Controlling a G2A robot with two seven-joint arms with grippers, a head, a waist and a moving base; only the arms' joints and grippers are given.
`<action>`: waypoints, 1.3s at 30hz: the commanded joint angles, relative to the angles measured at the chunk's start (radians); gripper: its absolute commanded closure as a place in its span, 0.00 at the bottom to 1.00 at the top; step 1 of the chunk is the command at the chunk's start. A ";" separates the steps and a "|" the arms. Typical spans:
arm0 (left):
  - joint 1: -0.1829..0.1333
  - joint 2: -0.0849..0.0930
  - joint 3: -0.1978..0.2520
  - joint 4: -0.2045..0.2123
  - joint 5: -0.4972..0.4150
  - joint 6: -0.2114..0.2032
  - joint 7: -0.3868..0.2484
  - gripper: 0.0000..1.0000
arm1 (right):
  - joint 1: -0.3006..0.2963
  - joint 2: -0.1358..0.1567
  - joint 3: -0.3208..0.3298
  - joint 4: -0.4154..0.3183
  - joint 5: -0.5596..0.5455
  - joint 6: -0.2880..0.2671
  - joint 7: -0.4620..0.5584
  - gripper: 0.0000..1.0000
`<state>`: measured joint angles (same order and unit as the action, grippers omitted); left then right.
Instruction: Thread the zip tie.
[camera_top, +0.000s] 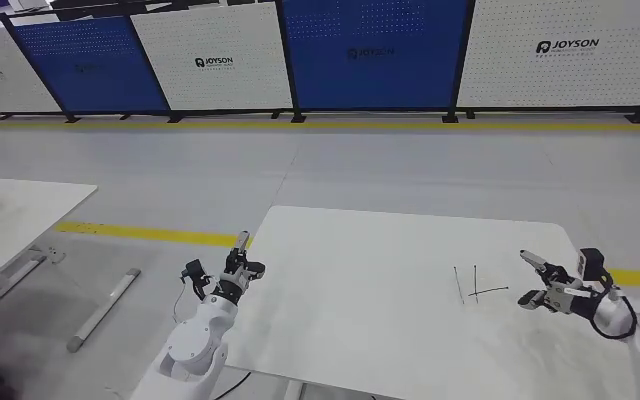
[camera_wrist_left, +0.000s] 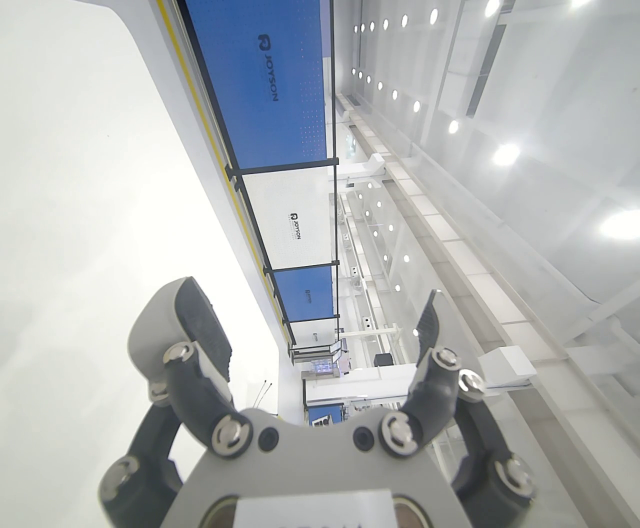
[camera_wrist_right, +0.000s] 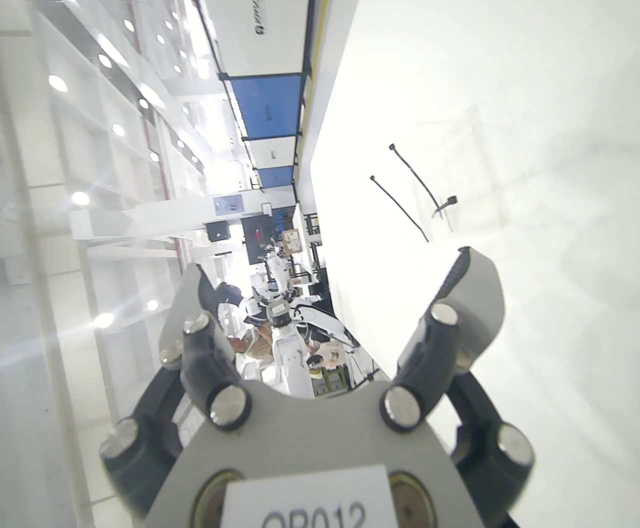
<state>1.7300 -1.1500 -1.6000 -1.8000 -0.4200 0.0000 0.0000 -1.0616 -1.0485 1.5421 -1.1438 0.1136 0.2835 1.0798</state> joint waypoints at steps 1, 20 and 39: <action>0.000 0.000 0.000 0.000 0.000 0.000 0.000 0.00 | 0.000 0.000 0.001 -0.001 0.004 -0.001 -0.009 0.00; 0.000 0.000 0.000 0.000 0.000 0.000 0.000 0.00 | 0.058 0.020 -0.004 0.010 -0.016 -0.010 0.188 0.00; 0.000 0.000 0.000 0.000 0.000 0.000 0.000 0.00 | 0.310 0.023 -0.354 0.191 -0.087 0.030 0.310 0.00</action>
<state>1.7300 -1.1500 -1.6000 -1.8000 -0.4200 0.0000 0.0000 -0.7556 -1.0260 1.1923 -0.9564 0.0252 0.3112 1.3900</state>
